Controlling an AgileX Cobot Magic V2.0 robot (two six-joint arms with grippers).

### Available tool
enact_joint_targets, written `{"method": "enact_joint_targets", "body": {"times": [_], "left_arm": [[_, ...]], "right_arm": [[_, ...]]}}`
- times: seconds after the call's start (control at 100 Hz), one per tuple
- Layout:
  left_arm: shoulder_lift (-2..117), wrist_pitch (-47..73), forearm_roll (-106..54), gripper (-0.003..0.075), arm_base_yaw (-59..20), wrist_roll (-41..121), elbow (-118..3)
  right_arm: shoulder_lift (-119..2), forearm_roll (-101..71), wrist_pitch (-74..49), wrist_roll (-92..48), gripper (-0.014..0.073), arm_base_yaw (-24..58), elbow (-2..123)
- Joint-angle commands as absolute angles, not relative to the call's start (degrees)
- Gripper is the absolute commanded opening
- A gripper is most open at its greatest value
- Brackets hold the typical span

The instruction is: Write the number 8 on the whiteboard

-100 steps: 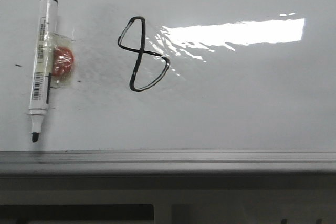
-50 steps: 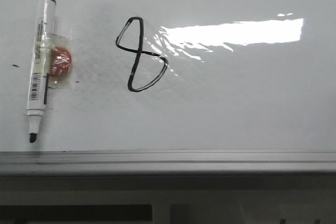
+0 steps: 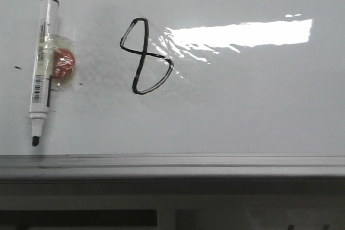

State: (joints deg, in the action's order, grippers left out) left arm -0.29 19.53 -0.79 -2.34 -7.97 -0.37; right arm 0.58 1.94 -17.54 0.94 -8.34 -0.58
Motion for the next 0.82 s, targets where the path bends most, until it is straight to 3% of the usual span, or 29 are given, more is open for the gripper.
{"method": "enact_joint_targets", "body": {"times": [0.0,0.81], "left_arm": [[-1.8,17.61,-1.29,-0.002,-2.18,-8.36,1.84],[-1.8,17.61,-1.29,-0.002,-2.18,-8.36,1.84]], "right_arm": [[1.83,2.17,-15.48,0.35,-0.0063,-8.8,-1.38],[1.83,2.28,-17.4,0.0,-0.0063,-8.8,-1.38]]}}
